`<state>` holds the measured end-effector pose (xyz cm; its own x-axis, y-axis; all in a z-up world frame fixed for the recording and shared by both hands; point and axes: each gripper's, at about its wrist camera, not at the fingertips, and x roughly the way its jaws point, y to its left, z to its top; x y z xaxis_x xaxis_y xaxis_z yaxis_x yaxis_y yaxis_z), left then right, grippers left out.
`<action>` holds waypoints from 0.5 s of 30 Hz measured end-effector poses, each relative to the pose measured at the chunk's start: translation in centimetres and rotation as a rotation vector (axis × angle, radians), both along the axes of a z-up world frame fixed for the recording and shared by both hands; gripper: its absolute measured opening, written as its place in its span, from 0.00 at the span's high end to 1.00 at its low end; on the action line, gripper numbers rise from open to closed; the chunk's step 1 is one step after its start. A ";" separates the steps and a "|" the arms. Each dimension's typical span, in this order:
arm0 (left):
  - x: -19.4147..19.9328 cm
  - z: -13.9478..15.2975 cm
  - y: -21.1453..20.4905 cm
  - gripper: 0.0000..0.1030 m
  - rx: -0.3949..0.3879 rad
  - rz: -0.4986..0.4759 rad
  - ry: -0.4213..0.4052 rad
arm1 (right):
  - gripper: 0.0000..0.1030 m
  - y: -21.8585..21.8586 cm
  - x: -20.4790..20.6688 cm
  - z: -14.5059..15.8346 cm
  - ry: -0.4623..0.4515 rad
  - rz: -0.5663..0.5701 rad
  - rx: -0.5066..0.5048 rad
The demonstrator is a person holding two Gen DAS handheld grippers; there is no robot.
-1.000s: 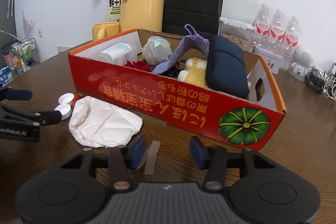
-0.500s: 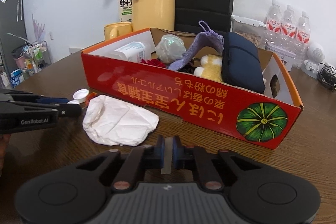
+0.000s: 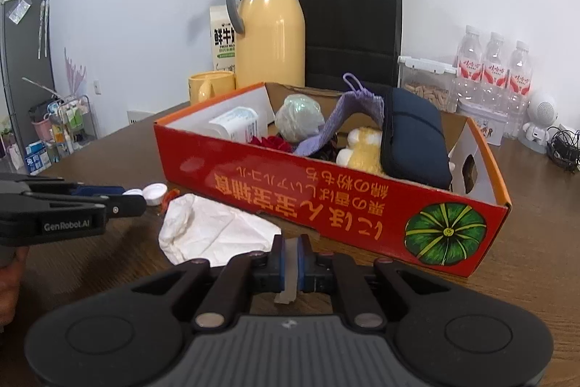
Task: Organize objects
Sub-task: 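Grasp a white bottle cap with the left gripper while the right grasps another cap, then lower both white caps into the box and open both grippers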
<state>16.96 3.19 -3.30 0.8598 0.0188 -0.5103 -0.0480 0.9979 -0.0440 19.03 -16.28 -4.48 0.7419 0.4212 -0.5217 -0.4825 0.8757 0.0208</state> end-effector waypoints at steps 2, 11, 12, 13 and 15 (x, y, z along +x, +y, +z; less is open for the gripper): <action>-0.3 0.3 -0.1 0.72 0.001 0.000 -0.019 | 0.95 -0.1 -0.1 0.2 -0.011 0.000 0.007; -0.4 3.4 -1.2 0.72 -0.009 -0.030 -0.093 | 0.95 -0.1 -0.8 3.0 -0.103 0.018 0.043; -0.2 3.9 -1.4 0.72 -0.006 -0.034 -0.105 | 0.95 0.1 -0.8 3.4 -0.114 0.020 0.046; -0.1 4.3 -1.6 0.72 -0.002 -0.036 -0.116 | 0.95 0.2 -0.7 3.8 -0.123 0.020 0.048; 0.3 5.3 -2.1 0.72 0.002 -0.044 -0.141 | 0.95 0.4 -0.5 4.5 -0.139 0.018 0.053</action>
<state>17.28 1.11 1.99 0.9231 -0.0196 -0.3840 0.0023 0.9990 -0.0455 18.58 -15.88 -0.01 0.7975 0.4591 -0.3913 -0.4996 0.8663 -0.0018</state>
